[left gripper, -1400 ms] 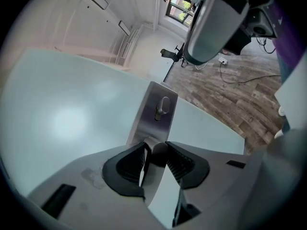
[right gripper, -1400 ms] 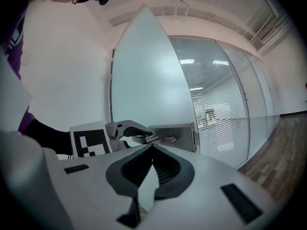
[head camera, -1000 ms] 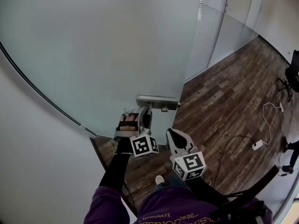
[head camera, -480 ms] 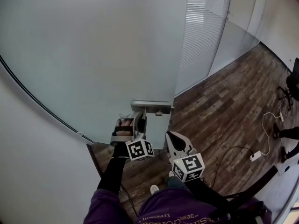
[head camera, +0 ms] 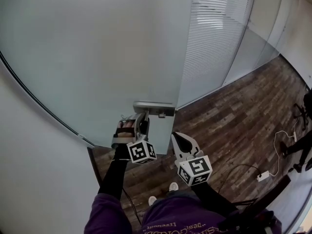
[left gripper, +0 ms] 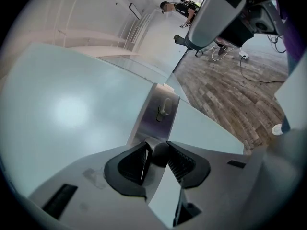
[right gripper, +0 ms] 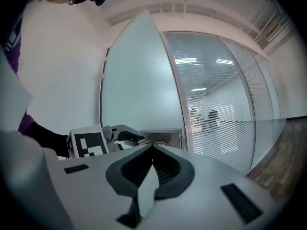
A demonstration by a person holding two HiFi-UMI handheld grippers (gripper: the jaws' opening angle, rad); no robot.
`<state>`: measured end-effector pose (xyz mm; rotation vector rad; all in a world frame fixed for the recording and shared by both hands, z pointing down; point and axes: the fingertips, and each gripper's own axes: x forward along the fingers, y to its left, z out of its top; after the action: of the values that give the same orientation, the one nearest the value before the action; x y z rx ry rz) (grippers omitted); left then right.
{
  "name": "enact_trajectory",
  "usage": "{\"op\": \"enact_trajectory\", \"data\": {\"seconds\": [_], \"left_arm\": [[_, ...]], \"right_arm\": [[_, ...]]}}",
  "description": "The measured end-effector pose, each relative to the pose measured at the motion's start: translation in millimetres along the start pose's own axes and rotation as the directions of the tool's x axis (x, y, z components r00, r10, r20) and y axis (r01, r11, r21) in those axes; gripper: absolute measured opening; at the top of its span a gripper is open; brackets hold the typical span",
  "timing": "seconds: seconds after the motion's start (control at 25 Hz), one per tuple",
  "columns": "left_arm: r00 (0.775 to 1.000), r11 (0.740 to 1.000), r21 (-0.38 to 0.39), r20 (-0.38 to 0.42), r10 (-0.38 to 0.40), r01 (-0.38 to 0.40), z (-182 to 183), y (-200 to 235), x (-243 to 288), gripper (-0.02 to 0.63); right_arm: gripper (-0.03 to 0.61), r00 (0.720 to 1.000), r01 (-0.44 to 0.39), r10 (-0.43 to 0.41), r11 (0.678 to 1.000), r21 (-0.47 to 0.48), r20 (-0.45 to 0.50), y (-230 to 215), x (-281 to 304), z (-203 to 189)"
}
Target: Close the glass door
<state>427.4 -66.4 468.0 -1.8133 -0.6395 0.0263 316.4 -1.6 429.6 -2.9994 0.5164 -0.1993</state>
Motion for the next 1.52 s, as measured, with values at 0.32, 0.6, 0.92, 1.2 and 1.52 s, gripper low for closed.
{"op": "enact_trajectory", "data": {"seconds": [0.32, 0.6, 0.92, 1.2, 1.52], "left_arm": [[0.999, 1.000, -0.016, -0.034, 0.016, -0.017, -2, 4, 7, 0.121], [0.998, 0.999, -0.030, -0.053, 0.025, -0.026, -13, 0, 16, 0.121], [0.997, 0.999, -0.036, -0.070, 0.030, -0.033, -9, 9, 33, 0.123], [0.997, 0.999, -0.052, -0.076, -0.001, -0.003, -18, 21, 75, 0.124], [0.997, 0.999, -0.032, -0.082, 0.004, -0.006, -9, 66, 123, 0.126]], "right_arm": [[-0.003, 0.999, -0.046, 0.047, 0.999, -0.019, 0.011, -7, -2, 0], [-0.003, 0.998, -0.055, 0.056, 0.998, -0.044, 0.018, -10, 5, -6], [-0.003, 0.999, -0.044, 0.045, 0.998, -0.043, 0.026, -25, 27, 6], [-0.003, 1.000, 0.006, -0.006, 1.000, -0.012, 0.014, -50, 75, 11], [-0.003, 0.998, 0.057, -0.057, 0.998, 0.034, 0.006, -79, 127, 44]]}}
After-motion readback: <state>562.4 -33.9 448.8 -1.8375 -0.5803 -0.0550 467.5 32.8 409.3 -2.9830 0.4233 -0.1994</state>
